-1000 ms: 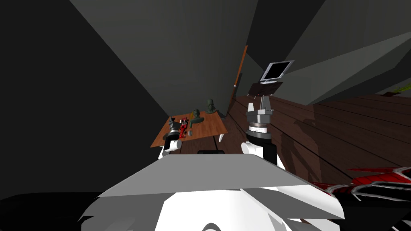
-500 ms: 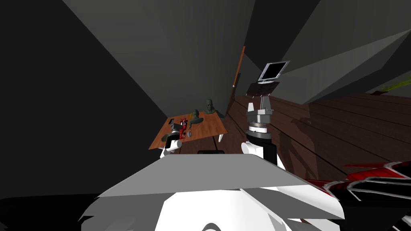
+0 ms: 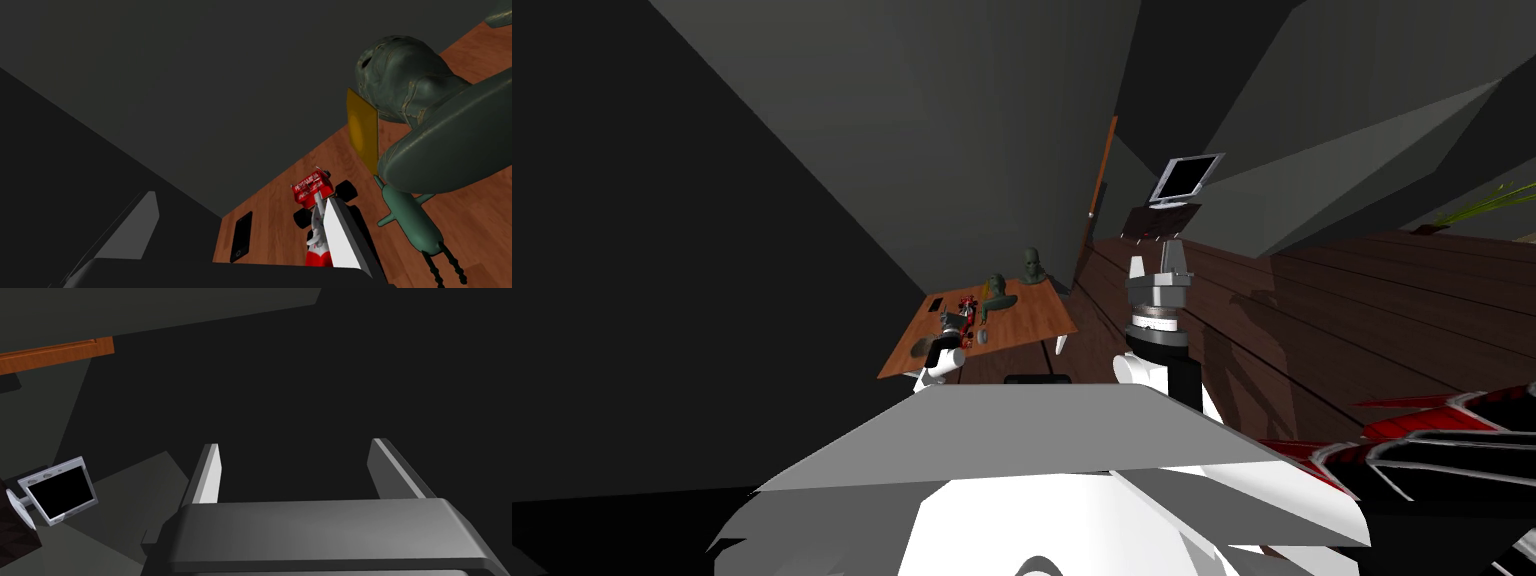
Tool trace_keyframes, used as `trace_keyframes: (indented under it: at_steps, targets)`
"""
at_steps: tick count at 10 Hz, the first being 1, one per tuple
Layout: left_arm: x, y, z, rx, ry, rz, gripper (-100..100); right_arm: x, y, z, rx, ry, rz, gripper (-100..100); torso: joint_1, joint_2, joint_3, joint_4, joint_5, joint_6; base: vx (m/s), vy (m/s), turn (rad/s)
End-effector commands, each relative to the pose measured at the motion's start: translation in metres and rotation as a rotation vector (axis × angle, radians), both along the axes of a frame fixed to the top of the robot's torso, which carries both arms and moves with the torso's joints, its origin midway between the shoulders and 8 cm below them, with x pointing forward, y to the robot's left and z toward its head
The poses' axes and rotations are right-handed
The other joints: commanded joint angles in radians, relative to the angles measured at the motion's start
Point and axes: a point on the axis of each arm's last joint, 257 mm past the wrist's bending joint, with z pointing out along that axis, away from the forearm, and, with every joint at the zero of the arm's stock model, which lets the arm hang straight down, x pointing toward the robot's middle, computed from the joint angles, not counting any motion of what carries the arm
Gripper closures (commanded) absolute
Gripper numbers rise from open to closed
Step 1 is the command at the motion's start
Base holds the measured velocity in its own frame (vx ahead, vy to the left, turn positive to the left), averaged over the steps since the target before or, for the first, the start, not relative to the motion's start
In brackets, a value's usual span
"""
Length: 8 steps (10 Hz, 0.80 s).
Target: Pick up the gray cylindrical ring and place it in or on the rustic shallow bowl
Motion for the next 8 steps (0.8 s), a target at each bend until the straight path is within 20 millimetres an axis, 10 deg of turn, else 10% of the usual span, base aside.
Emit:
trace_keyframes:
  at_steps: [1,8]
  targets:
    - [0.001,0.005,-0.018,-0.060,0.027,0.013,-100,0.000,0.000,0.000,0.000,0.000,0.000,0,0.000,0.000,0.000,0.000,0.000,0.000,0.019,0.004,-0.066]
    - [-0.010,0.024,-0.110,-0.288,0.193,0.089,-100,0.000,0.000,0.000,0.000,0.000,0.000,0,0.000,0.000,0.000,0.000,0.000,0.000,0.017,0.005,-0.050]
